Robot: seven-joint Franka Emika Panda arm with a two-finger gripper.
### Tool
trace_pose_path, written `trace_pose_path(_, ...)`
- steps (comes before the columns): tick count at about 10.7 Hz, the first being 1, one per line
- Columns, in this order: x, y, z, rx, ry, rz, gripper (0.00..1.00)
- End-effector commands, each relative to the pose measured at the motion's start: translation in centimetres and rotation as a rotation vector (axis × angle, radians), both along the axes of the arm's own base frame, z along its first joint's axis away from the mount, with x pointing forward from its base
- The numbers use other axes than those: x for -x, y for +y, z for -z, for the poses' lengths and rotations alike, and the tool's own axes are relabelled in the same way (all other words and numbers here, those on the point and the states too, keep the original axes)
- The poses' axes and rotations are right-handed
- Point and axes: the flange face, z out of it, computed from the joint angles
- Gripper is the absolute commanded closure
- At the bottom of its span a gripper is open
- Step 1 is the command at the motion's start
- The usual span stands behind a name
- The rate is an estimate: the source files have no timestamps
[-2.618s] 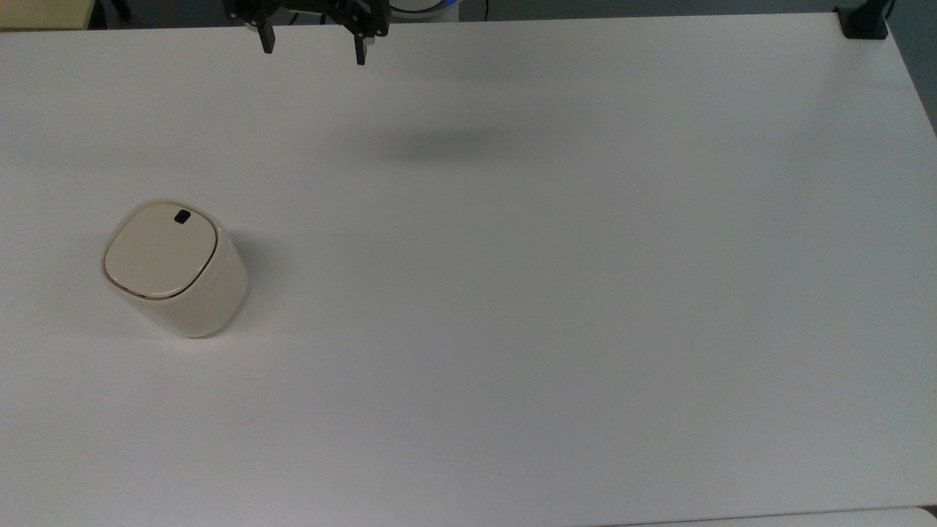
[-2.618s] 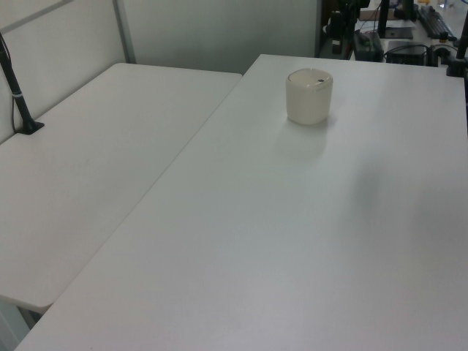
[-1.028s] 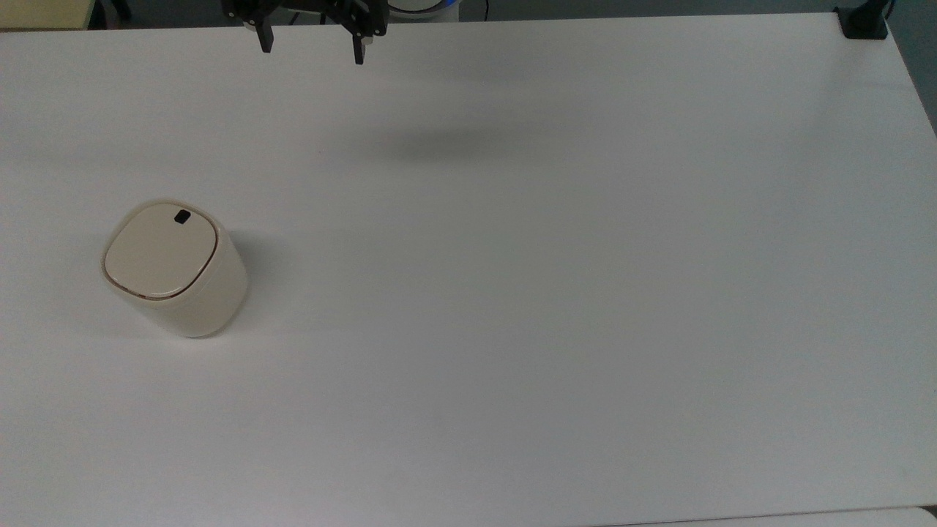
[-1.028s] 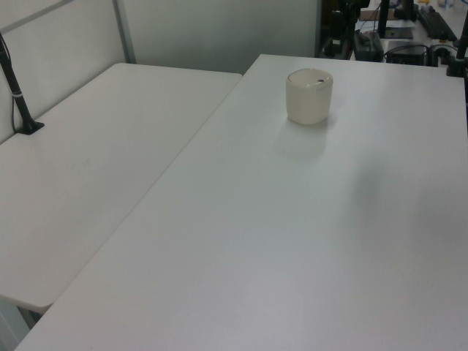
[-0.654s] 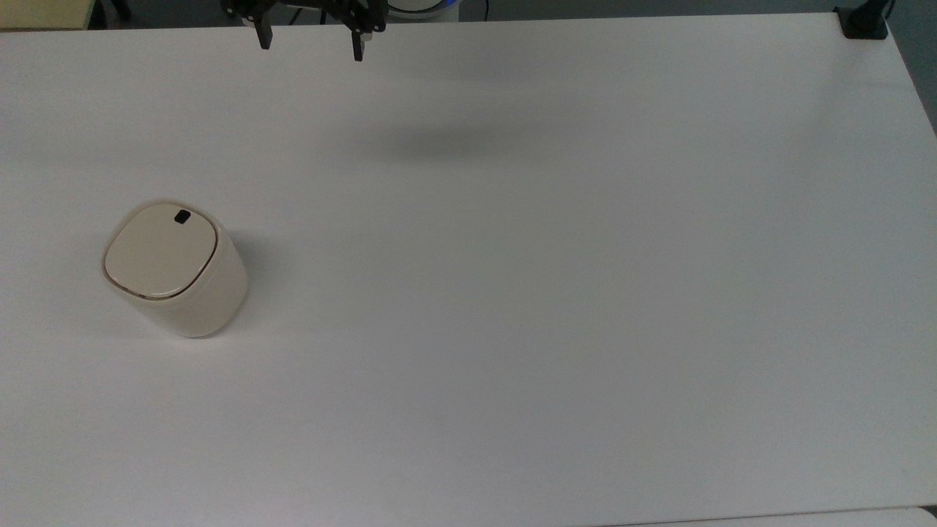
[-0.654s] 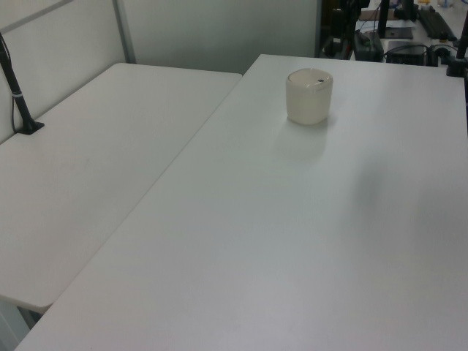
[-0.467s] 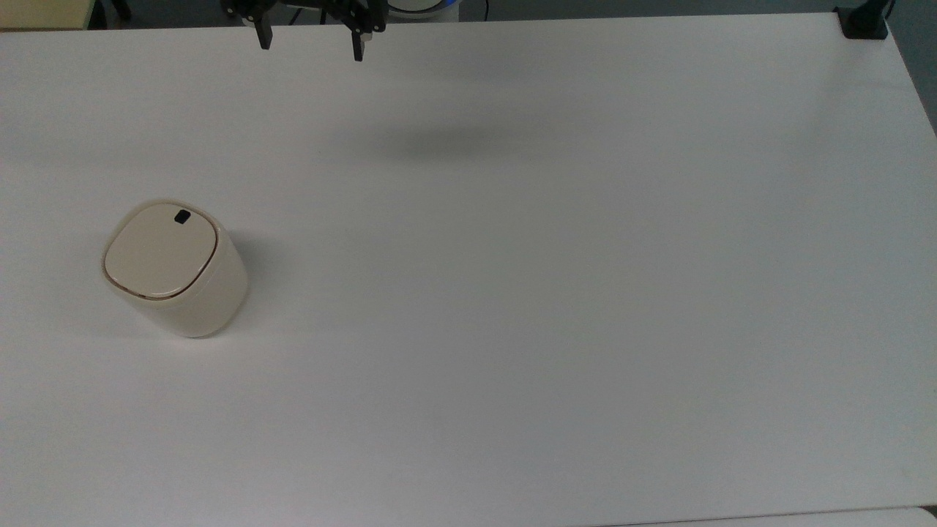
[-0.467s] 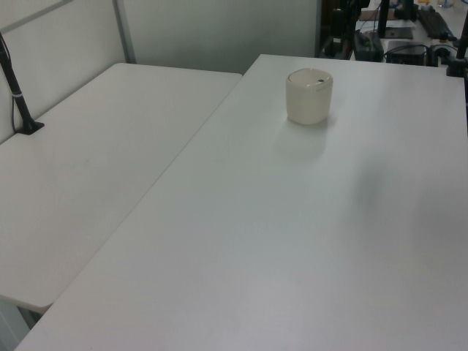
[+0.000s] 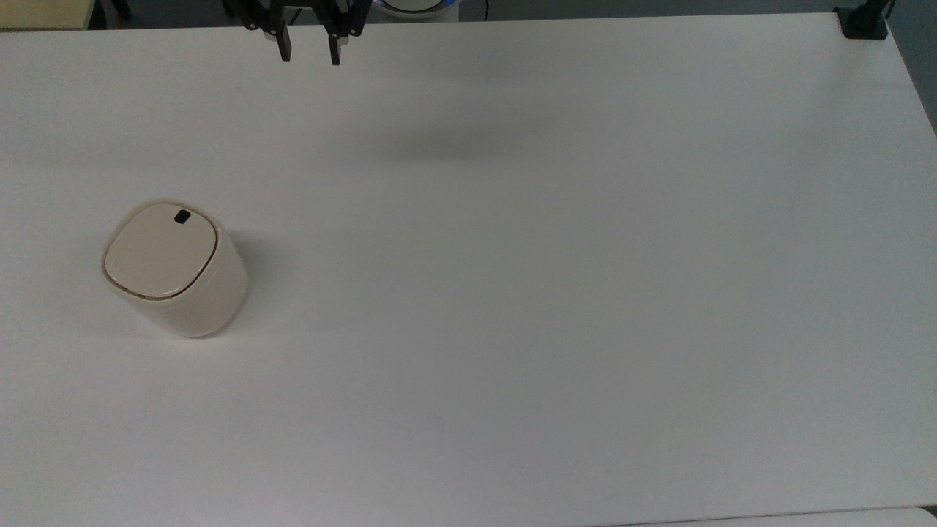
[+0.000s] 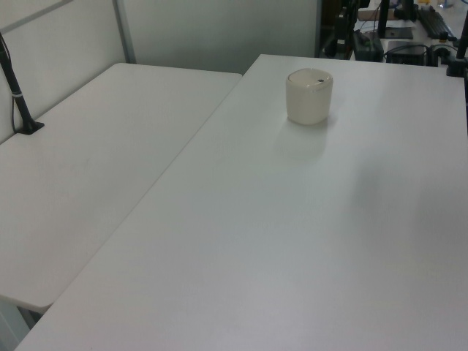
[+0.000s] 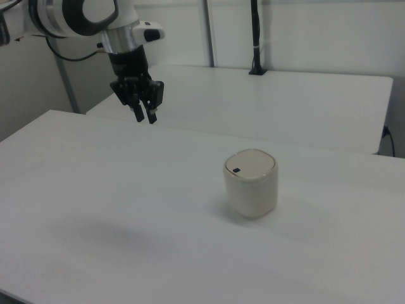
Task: Open the trash bin
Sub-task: 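Move the gripper over the cream bin and lower onto the lid tab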
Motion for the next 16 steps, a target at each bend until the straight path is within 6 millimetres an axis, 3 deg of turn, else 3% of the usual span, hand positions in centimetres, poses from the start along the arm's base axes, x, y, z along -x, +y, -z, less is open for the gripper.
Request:
trace_pose_path(1, 0.4, -1.2, 0.3, -0.018, -0.006, -0.017, 1.0)
trace_pose_path(4, -0.8, -6.2, 1.6, -0.01, -0.052, 0.069, 1.0)
trace_pose_path(7, -2.6, -13.3, 5.1, 0.009, -0.116, 0.184, 1.0)
trace_pose_path(9, -3.7, -16.5, 7.7, 0.017, -0.149, 0.244, 1.0)
trace_pose_path(13, -6.7, -17.6, 13.0, 0.022, -0.212, 0.352, 1.0)
trace_pose_path(16, -7.6, -17.4, 14.7, 0.015, -0.229, 0.39, 1.0)
